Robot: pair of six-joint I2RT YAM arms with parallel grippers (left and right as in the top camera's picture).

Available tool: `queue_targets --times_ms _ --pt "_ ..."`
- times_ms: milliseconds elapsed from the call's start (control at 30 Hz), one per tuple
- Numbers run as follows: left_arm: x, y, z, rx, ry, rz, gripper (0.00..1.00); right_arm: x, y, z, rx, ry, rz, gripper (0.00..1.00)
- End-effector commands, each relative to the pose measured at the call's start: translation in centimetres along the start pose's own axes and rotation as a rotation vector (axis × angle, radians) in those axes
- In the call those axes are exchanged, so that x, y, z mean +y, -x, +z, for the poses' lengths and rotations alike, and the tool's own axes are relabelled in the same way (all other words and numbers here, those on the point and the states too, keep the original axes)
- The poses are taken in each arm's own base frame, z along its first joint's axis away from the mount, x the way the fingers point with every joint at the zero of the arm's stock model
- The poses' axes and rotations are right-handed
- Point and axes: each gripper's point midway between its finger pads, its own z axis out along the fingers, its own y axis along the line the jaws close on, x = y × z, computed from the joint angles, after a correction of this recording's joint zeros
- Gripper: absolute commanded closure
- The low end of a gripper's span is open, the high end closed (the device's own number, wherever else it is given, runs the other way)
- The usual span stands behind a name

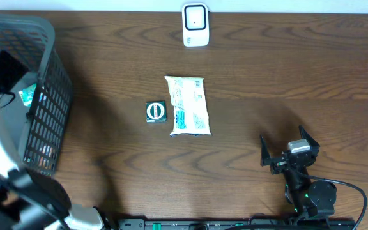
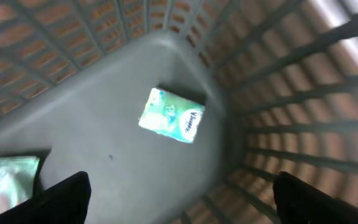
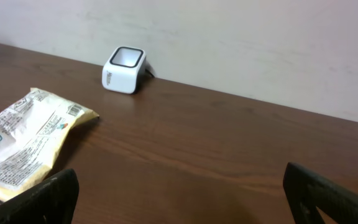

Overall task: Scan the item barcode
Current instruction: 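Reach into the basket and grasp the small white-green box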

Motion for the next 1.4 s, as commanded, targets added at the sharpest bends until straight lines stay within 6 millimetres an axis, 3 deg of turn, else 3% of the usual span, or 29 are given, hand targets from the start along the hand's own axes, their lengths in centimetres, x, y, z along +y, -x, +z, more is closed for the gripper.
queue_targets --times_ms 0,200,500,700,867,1167,1367 --pt "0.7 -0.7 3.6 0.054 0.033 0.112 0.11 0.2 0.0 0.0 0.000 0.007 0.010 0.01" --pt "1.1 -1.7 9.5 0.116 0.040 0.235 0.17 0.2 0.0 0.0 0.000 0.007 0.011 0.01" --pt "2.1 -3.9 15.2 0.196 0.053 0.293 0.17 0.2 0.0 0.0 0.000 0.007 0.011 0.01" --pt "2.6 -5.3 17.7 0.238 0.060 0.296 0.18 0.2 0.0 0.0 0.000 0.007 0.011 0.01" --pt "2.9 -6.1 18.5 0.265 0.064 0.295 0.18 0.2 0.0 0.0 0.000 0.007 0.011 0.01" --pt "2.8 -5.7 17.9 0.256 0.064 0.283 0.57 0.2 0.0 0.0 0.000 0.007 0.011 0.01" --pt "1.6 -3.0 14.8 0.163 0.041 0.260 0.73 0.2 0.0 0.0 0.000 0.007 0.011 0.01"
